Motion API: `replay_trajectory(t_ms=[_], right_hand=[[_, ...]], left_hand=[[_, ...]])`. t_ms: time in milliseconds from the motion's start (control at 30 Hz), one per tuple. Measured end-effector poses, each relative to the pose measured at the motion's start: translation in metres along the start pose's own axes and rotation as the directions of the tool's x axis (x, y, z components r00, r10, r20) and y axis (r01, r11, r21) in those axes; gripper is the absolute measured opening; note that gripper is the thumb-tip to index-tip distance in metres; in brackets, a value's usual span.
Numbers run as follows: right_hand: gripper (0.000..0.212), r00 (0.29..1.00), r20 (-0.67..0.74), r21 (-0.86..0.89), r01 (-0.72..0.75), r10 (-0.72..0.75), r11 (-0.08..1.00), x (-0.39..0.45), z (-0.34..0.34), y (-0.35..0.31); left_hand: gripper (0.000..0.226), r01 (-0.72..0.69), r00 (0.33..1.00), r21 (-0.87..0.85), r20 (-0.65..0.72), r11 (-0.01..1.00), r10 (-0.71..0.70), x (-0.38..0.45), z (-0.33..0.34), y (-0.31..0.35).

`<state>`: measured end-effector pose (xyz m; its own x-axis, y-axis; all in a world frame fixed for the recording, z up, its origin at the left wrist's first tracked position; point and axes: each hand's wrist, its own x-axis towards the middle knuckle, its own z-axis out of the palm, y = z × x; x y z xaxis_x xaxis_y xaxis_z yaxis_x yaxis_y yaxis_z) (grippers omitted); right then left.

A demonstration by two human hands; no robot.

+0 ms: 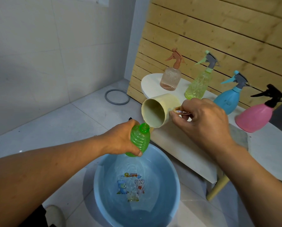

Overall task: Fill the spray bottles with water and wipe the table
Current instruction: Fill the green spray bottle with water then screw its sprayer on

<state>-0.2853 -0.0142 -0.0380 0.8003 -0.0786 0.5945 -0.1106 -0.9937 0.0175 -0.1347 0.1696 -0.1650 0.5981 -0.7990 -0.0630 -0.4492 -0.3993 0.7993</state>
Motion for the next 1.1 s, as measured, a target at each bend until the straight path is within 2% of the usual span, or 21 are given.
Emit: replay_trajectory(t_ms=[600, 1100], right_hand=[[0.036, 0.994, -0.073, -0.088, 0.071, -0.078, 0.994, -0.003, 0.001, 0.000], [0.032, 0.953, -0.130, -0.160, 0.252, -0.274, 0.954, -0.002, -0.001, -0.003]], left_hand=[[0.085, 0.000, 1.000, -0.027, 0.000, 1.000, 0.000, -0.002, 0.000, 0.004], [0.087, -0.011, 0.999, -0.102, -0.046, 0.995, 0.006, -0.003, 0.000, 0.013]])
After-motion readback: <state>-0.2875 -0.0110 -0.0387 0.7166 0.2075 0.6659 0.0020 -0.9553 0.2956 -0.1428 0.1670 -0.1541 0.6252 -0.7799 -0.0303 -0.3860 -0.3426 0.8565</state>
